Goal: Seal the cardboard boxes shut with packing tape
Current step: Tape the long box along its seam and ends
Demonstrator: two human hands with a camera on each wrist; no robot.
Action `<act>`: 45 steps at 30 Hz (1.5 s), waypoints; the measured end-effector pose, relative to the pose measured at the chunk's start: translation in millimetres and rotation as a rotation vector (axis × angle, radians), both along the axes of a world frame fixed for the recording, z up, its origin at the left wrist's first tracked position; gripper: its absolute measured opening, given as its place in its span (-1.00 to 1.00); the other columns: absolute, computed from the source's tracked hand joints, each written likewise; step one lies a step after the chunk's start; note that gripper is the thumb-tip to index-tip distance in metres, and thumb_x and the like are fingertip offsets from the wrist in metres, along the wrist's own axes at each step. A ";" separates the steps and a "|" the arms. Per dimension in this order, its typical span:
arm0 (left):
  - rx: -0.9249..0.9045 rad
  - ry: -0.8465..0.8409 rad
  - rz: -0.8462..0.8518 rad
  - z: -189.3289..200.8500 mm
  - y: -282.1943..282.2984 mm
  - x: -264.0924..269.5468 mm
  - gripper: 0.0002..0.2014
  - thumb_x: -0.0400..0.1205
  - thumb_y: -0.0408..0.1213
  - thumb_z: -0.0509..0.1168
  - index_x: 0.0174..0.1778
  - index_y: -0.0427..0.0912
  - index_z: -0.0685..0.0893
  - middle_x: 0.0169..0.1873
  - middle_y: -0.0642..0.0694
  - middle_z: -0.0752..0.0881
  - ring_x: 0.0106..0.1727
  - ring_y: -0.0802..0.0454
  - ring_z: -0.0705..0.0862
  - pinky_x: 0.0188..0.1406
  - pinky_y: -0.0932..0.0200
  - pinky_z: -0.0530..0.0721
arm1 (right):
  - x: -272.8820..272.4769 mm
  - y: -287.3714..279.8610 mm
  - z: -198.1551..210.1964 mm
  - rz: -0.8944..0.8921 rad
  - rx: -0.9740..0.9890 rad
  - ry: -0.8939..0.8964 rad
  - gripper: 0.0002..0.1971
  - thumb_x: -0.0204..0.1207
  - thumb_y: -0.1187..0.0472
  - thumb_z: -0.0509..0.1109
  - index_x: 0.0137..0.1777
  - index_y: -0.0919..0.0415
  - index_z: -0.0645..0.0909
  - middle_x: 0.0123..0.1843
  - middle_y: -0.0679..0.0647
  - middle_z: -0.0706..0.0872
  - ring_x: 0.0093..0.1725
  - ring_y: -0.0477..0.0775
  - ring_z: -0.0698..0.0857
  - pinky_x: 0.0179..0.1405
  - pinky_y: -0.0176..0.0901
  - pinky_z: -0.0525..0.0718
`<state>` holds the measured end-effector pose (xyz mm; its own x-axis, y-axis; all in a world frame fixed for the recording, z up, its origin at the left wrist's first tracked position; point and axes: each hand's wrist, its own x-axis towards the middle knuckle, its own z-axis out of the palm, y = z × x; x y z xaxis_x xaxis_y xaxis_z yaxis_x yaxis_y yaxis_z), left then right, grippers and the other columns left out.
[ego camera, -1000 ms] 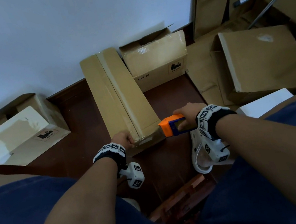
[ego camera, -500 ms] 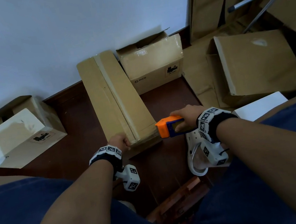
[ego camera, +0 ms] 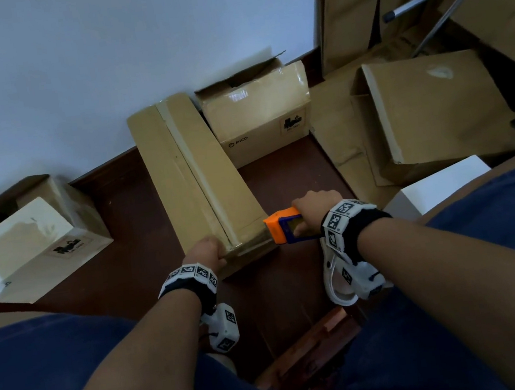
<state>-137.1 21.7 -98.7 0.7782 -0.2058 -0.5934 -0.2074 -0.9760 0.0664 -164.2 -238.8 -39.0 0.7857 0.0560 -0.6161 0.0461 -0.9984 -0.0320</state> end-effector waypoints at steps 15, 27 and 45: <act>0.261 0.024 -0.186 -5.6 -24.4 17.6 -0.42 0.56 0.28 0.26 0.12 -0.22 0.63 -0.20 -0.05 0.58 -0.11 0.00 0.61 -0.10 0.13 0.63 | 3.4 7.6 -7.0 -0.056 -0.015 0.004 -0.52 0.49 -0.20 0.40 0.20 0.15 0.58 0.08 0.11 0.68 0.00 0.17 0.69 -0.17 -0.03 0.57; 0.022 -0.016 -0.400 7.1 -41.9 22.4 -0.58 0.66 0.14 0.23 0.13 -0.18 0.53 0.04 -0.12 0.64 0.01 -0.08 0.64 0.04 0.01 0.67 | 4.5 9.3 -7.3 -0.080 -0.010 0.013 -0.54 0.49 -0.17 0.38 0.20 0.17 0.59 0.07 0.12 0.67 -0.01 0.18 0.70 -0.09 0.00 0.63; -0.004 0.055 -0.275 -16.4 -72.4 28.0 -0.51 0.67 -0.07 0.30 0.44 -0.20 0.34 0.27 -0.25 0.57 0.27 -0.21 0.60 0.19 -0.10 0.64 | 6.4 -3.3 -17.0 -0.058 0.008 0.002 -0.43 0.51 -0.19 0.38 0.38 0.15 0.43 0.25 0.15 0.59 0.13 0.20 0.66 -0.14 -0.01 0.55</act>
<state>-109.1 -50.8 -115.1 0.6596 -0.4071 -0.6318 -0.4606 -0.8832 0.0883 -157.7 -242.1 -56.0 0.7864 0.0155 -0.6175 -0.0116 -0.9991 -0.0399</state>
